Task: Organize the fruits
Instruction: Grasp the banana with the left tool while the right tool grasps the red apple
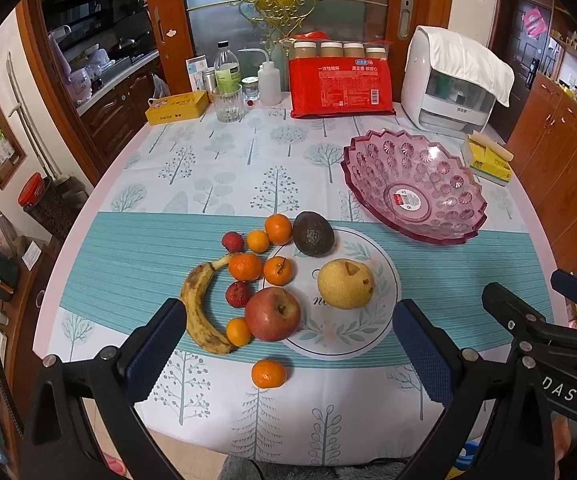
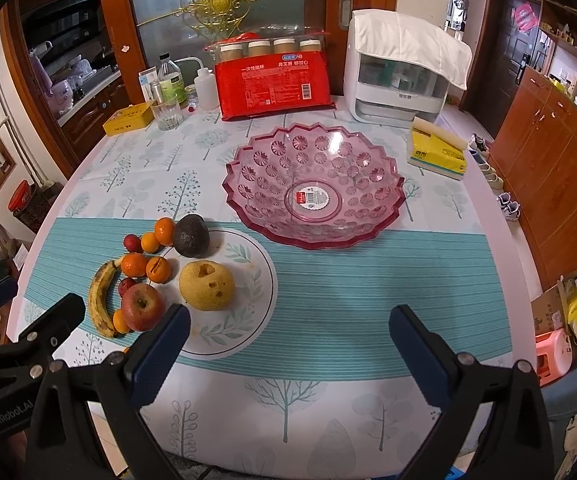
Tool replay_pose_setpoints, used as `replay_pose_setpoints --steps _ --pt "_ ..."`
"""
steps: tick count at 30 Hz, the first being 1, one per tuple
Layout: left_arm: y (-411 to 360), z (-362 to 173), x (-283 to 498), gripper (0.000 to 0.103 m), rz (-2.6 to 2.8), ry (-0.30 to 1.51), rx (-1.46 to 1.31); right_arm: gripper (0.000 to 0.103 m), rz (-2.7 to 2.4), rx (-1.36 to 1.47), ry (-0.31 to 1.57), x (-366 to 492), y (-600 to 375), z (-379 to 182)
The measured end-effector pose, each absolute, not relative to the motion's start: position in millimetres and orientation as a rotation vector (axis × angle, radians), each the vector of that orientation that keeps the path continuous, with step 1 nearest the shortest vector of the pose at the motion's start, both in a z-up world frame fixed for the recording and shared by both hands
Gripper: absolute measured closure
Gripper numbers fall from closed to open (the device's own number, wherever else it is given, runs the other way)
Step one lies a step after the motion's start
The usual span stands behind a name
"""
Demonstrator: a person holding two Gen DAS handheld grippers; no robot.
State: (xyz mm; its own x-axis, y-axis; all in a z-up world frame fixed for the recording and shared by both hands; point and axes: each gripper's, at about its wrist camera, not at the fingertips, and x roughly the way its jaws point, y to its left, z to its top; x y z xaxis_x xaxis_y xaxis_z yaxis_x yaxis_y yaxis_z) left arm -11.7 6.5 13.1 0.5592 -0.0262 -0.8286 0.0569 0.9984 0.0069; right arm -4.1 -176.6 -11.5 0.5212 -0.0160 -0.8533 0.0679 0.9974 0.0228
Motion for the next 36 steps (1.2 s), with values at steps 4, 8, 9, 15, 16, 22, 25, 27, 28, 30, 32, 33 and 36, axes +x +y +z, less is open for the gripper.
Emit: replay_pose_setpoints --steps 4,8,9,15,16,22,25,27,28,30,32,33,36 --pt "7.6 14.6 -9.6 0.001 -0.054 0.976 0.034 0.002 -0.044 0.058 1.018 -1.1 -173.3 -9.2" --pt "11.7 14.5 -7.4 0.001 -0.053 0.985 0.031 0.002 -0.033 0.060 1.016 2.2 -168.8 -8.6" --pt "14.5 15.0 -4.9 0.001 -0.047 0.989 0.033 0.002 -0.027 0.060 1.015 3.5 -167.2 -8.5" --pt "54.5 14.6 9.0 0.001 0.021 0.994 -0.005 0.003 0.014 0.034 1.005 8.8 -148.7 -8.7" --pt "63.6 15.1 12.0 0.001 0.035 0.991 -0.010 0.004 0.017 0.032 1.008 10.0 -145.5 -9.7" --pt "116.6 13.0 30.2 0.001 0.102 0.965 0.020 0.004 0.025 0.042 1.015 21.8 -125.1 -13.2" --pt "135.2 4.7 39.8 0.001 0.098 0.981 0.042 0.004 0.021 0.027 1.014 28.7 -110.7 -16.4" --pt "147.2 -3.7 48.6 0.001 0.083 1.006 0.041 0.004 0.017 0.016 1.020 32.9 -100.9 -20.0" --pt "154.9 -9.4 53.5 0.001 0.064 1.022 0.036 0.004 0.024 0.016 1.027 35.2 -95.2 -22.8" --pt "164.1 -19.5 60.5 0.001 0.036 1.047 0.036 0.004 0.037 0.014 1.043 39.1 -84.6 -29.2" --pt "169.3 -32.8 66.6 0.001 0.014 1.071 0.048 0.005 0.047 0.009 1.060 43.1 -75.3 -36.0" --pt "171.7 -39.4 69.5 0.001 0.003 1.082 0.053 0.006 0.053 0.008 1.069 45.0 -69.9 -40.1" --pt "173.8 -64.1 77.8 0.001 -0.043 1.129 0.061 0.008 0.076 0.021 1.099 49.9 -57.0 -54.1"
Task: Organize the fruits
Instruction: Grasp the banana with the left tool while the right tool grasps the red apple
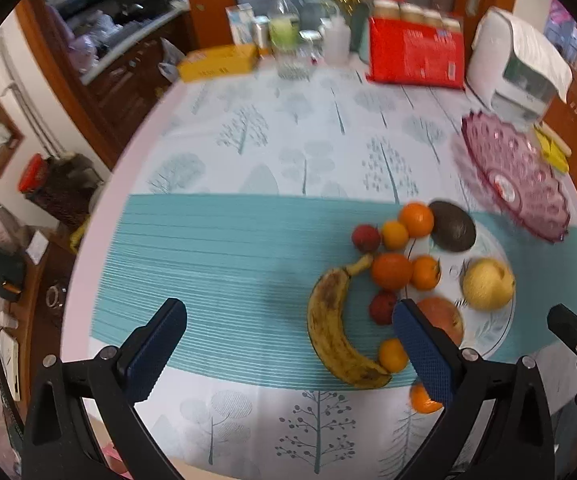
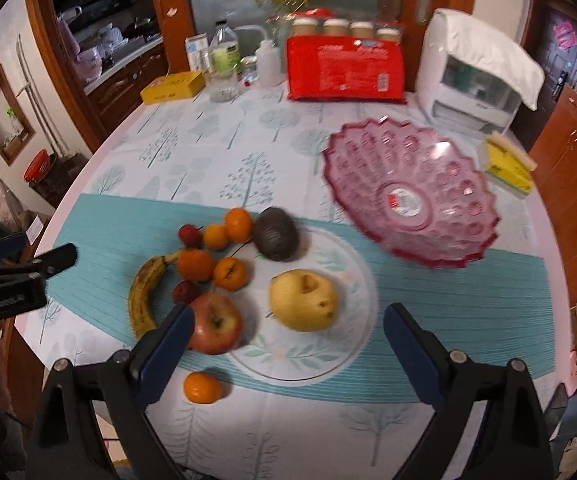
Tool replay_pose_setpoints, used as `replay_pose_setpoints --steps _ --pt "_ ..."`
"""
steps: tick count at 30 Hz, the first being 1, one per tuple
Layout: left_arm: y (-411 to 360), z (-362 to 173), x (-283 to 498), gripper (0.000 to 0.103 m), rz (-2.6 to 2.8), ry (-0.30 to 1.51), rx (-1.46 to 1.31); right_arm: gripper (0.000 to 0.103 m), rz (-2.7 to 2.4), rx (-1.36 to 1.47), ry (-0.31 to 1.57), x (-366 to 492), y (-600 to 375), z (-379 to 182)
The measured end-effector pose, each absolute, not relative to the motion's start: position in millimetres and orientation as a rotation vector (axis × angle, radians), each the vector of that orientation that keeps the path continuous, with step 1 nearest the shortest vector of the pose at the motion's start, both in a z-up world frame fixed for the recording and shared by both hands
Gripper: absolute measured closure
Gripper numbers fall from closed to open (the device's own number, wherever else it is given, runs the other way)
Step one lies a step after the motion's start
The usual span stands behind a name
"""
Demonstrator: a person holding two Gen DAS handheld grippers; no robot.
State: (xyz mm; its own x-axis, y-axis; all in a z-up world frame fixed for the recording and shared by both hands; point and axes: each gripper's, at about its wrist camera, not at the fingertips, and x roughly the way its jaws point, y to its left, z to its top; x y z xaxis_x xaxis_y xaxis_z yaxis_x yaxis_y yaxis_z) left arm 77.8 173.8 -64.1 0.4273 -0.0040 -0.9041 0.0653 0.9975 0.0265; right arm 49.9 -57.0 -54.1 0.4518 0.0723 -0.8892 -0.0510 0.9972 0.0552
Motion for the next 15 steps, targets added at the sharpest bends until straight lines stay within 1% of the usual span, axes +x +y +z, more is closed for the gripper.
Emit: replay_pose_setpoints --steps 2,7,11,12,15 --pt "174.3 -83.7 83.2 0.002 -0.078 1.168 0.066 0.009 0.083 0.033 1.124 52.4 -49.3 -66.7" --pt "175.9 -129.8 96.5 0.008 -0.157 1.269 0.053 0.016 0.095 0.108 1.216 59.3 -33.7 -105.9" --pt "175.1 -155.3 103.2 0.011 -0.217 1.329 0.022 0.017 0.094 0.180 1.266 61.3 -29.0 -129.7" --pt "175.2 -161.5 104.7 0.012 -0.228 1.345 0.014 0.017 0.096 0.205 1.277 60.8 -28.0 -135.4" --pt "174.7 -174.1 107.9 0.022 -0.257 1.387 -0.007 0.017 0.104 0.255 1.292 61.2 -26.3 -146.4"
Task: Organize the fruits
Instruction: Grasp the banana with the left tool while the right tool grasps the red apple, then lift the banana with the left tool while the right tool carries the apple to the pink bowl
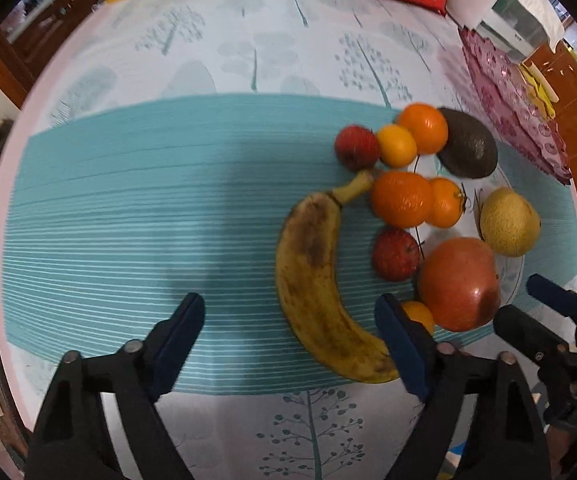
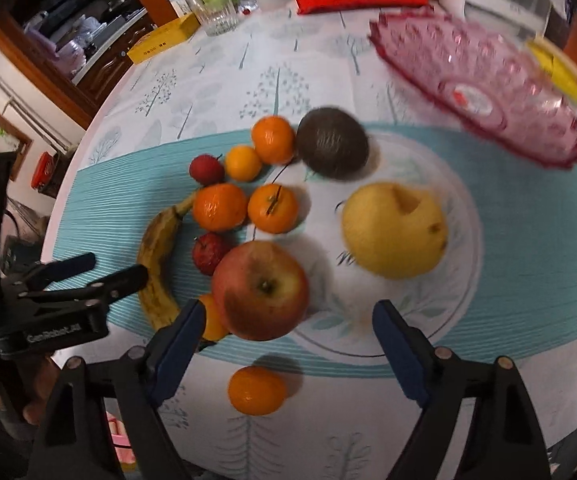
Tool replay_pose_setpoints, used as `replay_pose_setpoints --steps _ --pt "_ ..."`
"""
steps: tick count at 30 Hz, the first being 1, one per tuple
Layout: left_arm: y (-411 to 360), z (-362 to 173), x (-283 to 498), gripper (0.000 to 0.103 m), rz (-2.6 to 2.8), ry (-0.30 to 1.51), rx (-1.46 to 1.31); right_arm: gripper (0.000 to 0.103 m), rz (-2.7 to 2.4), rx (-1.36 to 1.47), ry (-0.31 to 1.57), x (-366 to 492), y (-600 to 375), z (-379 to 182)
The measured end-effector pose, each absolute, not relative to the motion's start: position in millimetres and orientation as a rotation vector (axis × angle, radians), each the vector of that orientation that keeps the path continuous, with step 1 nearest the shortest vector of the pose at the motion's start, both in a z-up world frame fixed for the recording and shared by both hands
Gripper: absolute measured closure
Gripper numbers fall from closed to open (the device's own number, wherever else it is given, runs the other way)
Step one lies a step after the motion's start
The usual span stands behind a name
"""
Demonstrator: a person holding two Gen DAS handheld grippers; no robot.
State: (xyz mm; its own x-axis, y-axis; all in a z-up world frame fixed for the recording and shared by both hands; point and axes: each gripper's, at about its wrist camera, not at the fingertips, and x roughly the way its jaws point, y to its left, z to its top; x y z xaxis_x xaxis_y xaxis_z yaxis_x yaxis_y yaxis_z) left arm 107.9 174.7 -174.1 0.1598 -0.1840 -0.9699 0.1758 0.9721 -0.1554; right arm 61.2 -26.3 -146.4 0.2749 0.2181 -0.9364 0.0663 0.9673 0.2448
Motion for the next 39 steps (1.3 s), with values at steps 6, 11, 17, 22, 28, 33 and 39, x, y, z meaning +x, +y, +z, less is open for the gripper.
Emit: replay_pose_setpoints --steps 6,11,17,22,28,33,39 --pt "169.8 -187.7 109.5 0.027 -0.294 1.412 -0.026 0.017 0.108 0.326 1.304 66.7 -21.9 -161.7" --pt "161.6 -198.0 114.8 0.051 -0.311 1.454 -0.016 0.017 0.107 0.382 1.318 71.8 -21.9 -172.4" --pt "153.6 -200.7 119.1 0.061 -0.279 1.452 0.008 0.031 0.132 0.467 1.347 76.5 -22.6 -186.6" --pt "147.8 -202.9 122.7 0.062 -0.260 1.455 0.029 0.035 0.133 0.484 1.346 77.8 -21.6 -189.5" --pt "149.5 -200.3 121.3 0.065 -0.256 1.446 0.035 0.036 0.119 0.446 1.339 76.2 -17.3 -187.3" --pt "160.2 -192.4 116.5 0.068 -0.245 1.416 0.022 0.036 0.114 0.423 1.324 75.3 -14.5 -183.6" --pt "173.1 -182.1 110.1 0.069 -0.239 1.385 0.026 0.036 0.107 0.402 1.285 72.4 -16.5 -167.8"
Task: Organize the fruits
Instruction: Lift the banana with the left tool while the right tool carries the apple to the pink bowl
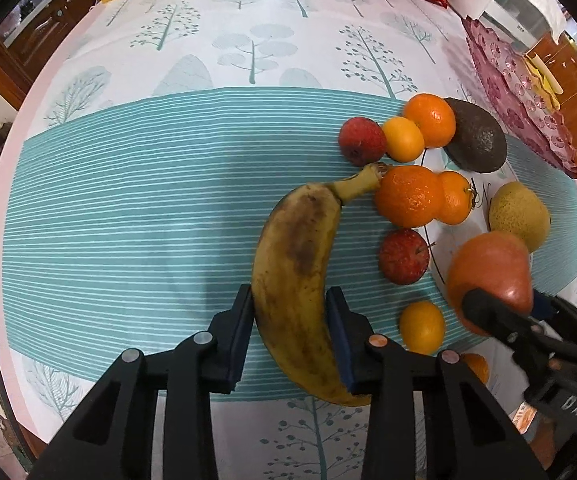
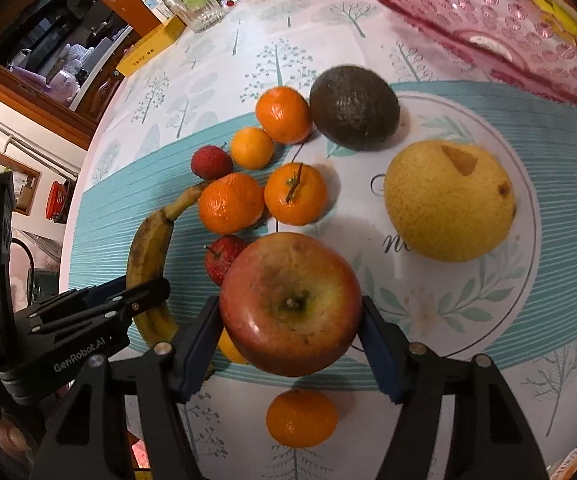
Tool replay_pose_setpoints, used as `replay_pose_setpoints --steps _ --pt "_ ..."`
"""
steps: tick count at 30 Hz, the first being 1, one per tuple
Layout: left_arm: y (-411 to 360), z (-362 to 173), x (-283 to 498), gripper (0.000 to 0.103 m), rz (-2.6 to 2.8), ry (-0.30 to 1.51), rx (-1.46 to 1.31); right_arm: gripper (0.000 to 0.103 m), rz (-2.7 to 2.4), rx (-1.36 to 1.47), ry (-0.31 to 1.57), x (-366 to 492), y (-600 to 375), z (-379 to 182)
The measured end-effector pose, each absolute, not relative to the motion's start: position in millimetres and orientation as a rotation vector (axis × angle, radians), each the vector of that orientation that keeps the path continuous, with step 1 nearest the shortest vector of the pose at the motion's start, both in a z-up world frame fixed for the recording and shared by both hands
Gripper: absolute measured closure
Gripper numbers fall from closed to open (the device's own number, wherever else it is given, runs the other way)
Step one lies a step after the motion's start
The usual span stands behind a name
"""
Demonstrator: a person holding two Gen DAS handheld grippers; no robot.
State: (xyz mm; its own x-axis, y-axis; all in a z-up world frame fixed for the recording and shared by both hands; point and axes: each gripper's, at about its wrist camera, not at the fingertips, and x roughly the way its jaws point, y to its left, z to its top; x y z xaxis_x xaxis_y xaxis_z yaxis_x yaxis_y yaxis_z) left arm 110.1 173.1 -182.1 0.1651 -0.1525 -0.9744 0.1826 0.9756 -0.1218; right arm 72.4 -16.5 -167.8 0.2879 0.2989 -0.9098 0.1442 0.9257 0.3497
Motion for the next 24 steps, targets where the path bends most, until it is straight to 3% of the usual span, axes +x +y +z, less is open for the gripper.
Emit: replay_pose_setpoints --steps 24 --pt "138.4 -63.5 104.0 0.069 -0.465 1.125 -0.008 0.036 0.003 0.298 1.131 64.3 -51.9 -76.1"
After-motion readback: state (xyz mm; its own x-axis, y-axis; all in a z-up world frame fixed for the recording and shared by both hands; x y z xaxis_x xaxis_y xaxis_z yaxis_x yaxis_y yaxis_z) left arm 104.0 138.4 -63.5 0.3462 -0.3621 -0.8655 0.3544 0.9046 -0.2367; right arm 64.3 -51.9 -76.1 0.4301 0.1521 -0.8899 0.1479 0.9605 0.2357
